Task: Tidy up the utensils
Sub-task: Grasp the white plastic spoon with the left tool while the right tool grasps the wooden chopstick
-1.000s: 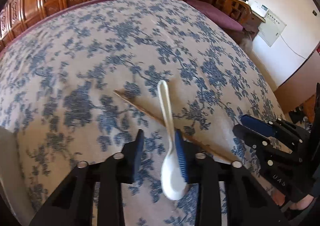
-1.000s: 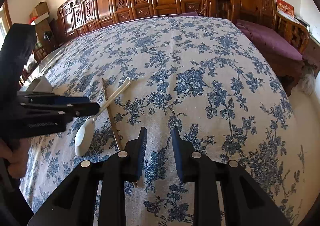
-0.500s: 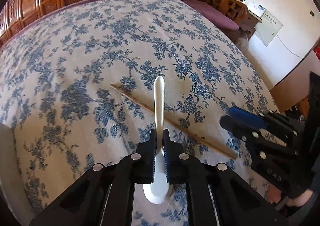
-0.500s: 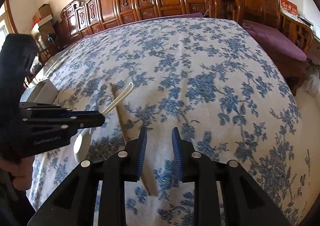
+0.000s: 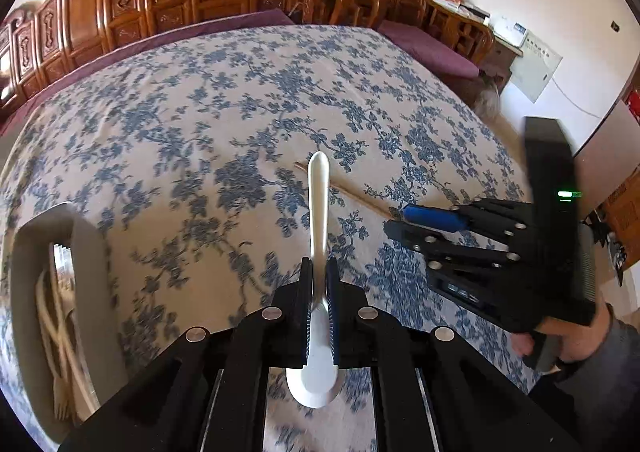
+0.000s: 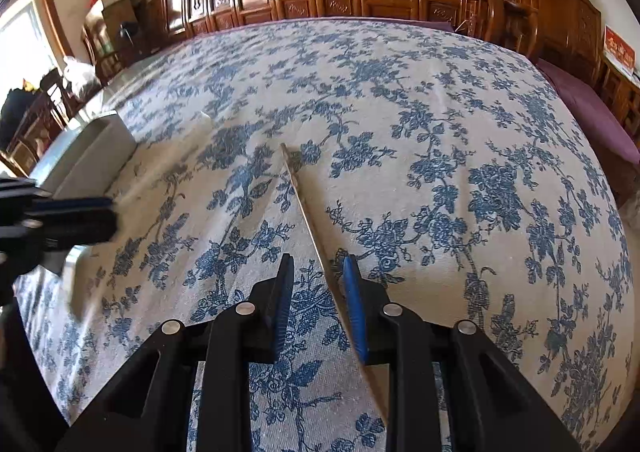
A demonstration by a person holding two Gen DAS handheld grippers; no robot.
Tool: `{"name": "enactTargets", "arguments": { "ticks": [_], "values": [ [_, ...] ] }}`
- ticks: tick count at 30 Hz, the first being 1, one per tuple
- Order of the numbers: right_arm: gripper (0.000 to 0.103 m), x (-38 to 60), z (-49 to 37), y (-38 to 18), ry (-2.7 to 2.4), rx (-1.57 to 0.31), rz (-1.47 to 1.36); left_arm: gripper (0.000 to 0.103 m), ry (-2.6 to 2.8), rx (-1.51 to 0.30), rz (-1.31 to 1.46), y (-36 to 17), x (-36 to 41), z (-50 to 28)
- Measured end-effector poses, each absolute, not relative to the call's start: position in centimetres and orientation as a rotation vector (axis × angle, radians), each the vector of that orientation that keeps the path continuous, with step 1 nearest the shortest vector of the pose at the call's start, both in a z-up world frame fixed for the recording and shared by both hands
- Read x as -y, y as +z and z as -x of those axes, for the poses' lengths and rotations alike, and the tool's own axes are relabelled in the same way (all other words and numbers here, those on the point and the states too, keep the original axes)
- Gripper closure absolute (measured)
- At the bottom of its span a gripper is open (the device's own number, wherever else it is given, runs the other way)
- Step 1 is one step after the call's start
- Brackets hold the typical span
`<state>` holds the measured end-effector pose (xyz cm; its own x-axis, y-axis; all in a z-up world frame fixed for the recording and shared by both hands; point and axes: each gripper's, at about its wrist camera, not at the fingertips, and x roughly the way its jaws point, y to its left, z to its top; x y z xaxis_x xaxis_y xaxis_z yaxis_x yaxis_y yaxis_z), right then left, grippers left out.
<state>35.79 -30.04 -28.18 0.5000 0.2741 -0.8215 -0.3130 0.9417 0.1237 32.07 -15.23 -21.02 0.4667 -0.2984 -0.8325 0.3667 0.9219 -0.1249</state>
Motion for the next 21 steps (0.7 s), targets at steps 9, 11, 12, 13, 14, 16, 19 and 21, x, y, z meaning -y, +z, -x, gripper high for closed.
{"name": "enactTargets", "arguments": {
  "ticks": [9,11,12,13,14,16,19,21],
  "values": [
    [0.089,29.0,-35.6,-28.3,0.296,-0.984,0.153,0.097,-0.390,-0.965,-0.061,-18.8,12.9,-29.9],
    [0.092,28.7,-35.6,-28.3,0.294,-0.981,0.167,0.097,-0.379,-0.957,-0.057,-18.4,12.2,-29.5],
    [0.094,28.6,-35.5,-28.3,0.291,-0.980,0.174,0.097,-0.375,-0.955,-0.055,-18.2,11.9,-29.4],
    [0.094,28.5,-35.4,-28.3,0.289,-0.981,0.183,0.097,-0.369,-0.951,-0.054,-18.0,11.5,-29.2],
    [0.096,28.4,-35.3,-28.3,0.287,-0.982,0.192,0.097,-0.363,-0.948,-0.053,-17.9,11.2,-29.0],
    [0.097,28.1,-35.2,-28.2,0.279,-0.984,0.207,0.097,-0.348,-0.941,-0.052,-17.4,10.4,-28.7],
    [0.097,27.7,-34.8,-28.2,0.293,-0.995,0.207,0.097,-0.329,-0.928,-0.048,-16.8,9.2,-28.2],
    [0.097,27.3,-34.4,-28.2,0.304,-0.998,0.204,0.097,-0.319,-0.925,-0.041,-16.5,8.4,-28.0]
  ]
}}
